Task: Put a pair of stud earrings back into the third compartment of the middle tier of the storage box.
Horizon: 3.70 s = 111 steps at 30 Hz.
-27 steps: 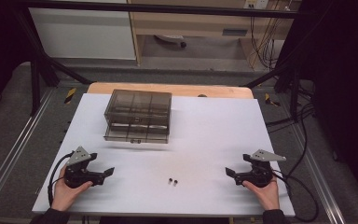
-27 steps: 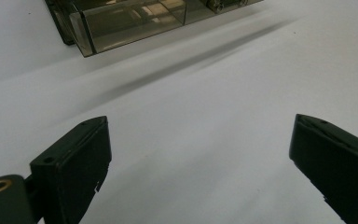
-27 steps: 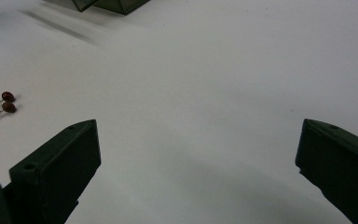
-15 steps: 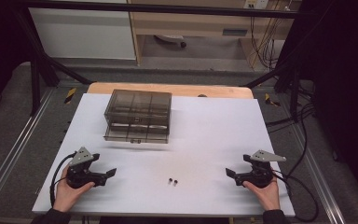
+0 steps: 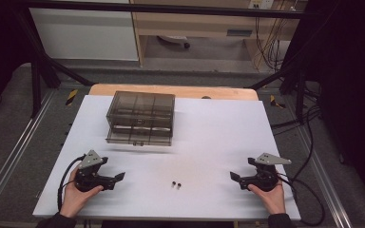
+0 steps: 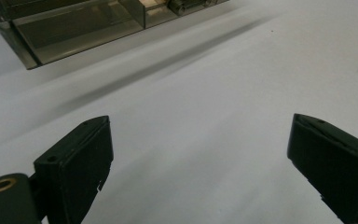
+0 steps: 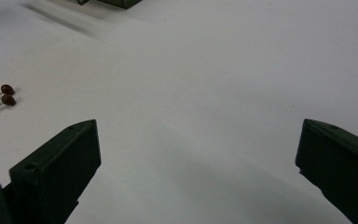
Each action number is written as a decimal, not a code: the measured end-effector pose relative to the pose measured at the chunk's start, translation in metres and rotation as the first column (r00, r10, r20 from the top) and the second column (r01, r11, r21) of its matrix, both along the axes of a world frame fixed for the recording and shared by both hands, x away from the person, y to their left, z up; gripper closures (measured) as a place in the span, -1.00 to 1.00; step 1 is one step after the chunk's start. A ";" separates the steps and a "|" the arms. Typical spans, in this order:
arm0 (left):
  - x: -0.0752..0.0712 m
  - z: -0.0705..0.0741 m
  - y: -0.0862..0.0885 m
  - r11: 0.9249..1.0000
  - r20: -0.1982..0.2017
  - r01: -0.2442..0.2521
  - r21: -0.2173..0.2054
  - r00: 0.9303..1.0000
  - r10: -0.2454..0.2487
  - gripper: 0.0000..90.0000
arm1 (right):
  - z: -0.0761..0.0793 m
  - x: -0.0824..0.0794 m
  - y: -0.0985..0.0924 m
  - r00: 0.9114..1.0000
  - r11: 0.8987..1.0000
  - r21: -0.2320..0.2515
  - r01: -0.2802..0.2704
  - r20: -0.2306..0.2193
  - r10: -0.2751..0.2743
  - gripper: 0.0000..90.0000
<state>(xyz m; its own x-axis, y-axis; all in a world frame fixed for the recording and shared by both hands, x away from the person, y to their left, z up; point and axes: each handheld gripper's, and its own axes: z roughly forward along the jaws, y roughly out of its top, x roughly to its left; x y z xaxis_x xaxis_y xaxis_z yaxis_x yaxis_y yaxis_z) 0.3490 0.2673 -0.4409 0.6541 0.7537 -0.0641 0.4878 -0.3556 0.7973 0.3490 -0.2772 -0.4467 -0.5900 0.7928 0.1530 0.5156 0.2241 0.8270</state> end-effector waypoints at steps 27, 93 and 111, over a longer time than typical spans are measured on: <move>0.002 0.016 -0.089 0.994 -0.013 0.091 0.057 0.996 -0.090 -0.79 | 0.000 0.000 0.000 1.000 1.000 -0.019 0.003 0.000 -0.003 -0.99; -0.017 0.000 -0.167 0.975 -0.102 0.209 0.077 0.974 -0.201 0.81 | -0.001 0.000 0.001 1.000 1.000 -0.020 -0.004 -0.008 0.004 -0.98; -0.008 0.015 -0.150 0.980 -0.111 0.189 0.057 0.977 -0.182 0.81 | -0.001 0.001 0.001 1.000 1.000 -0.023 -0.006 -0.010 0.006 -0.98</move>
